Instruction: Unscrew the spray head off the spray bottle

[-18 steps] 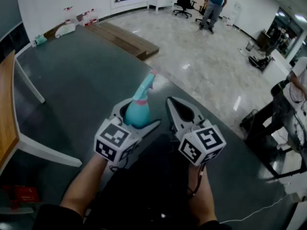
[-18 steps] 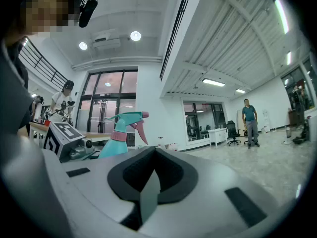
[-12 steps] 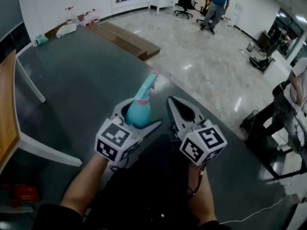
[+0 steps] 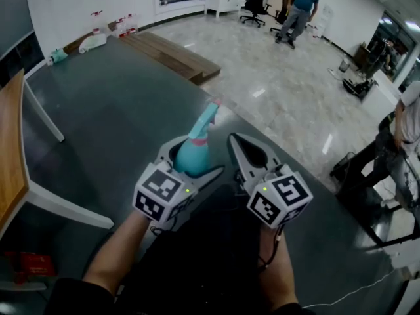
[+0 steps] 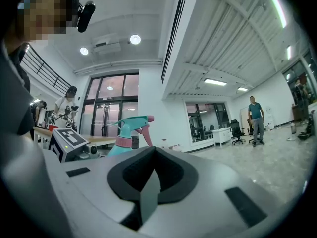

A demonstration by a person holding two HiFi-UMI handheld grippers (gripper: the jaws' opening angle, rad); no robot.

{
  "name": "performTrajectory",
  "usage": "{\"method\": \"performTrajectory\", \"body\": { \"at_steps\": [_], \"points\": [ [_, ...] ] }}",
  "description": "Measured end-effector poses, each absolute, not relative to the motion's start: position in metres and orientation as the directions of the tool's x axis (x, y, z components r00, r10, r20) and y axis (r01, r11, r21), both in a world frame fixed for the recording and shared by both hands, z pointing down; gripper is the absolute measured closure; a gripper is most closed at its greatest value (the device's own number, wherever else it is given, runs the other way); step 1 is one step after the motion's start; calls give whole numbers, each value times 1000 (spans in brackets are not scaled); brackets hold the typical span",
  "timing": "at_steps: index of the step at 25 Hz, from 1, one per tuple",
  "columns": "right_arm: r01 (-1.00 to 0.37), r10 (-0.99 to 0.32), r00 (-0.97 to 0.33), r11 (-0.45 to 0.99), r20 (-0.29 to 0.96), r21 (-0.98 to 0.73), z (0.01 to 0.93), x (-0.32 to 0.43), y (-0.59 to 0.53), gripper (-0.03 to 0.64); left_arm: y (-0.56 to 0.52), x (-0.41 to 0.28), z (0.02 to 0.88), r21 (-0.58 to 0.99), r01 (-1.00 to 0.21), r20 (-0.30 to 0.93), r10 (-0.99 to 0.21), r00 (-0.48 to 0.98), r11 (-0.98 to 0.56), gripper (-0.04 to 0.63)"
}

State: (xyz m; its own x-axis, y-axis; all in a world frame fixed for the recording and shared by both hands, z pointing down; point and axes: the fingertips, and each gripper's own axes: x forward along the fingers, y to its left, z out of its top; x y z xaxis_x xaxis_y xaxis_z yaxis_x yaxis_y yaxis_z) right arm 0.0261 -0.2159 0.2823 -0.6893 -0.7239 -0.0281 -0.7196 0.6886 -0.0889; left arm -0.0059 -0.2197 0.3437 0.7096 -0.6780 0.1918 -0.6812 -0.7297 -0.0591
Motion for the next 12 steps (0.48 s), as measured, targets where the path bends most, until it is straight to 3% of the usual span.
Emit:
{"method": "performTrajectory", "body": {
  "at_steps": [9,12],
  "points": [
    [-611,-621,-779,783,-91,-113,263,7,-189,602,-217,-4,350,-48,-691,198,-685,701,-721,167],
    [-553,-568,-816,821,-107,-145,262,1,-178,504,-216,2,353,-46,-693,202,-686,699,-720,166]
  ]
}}
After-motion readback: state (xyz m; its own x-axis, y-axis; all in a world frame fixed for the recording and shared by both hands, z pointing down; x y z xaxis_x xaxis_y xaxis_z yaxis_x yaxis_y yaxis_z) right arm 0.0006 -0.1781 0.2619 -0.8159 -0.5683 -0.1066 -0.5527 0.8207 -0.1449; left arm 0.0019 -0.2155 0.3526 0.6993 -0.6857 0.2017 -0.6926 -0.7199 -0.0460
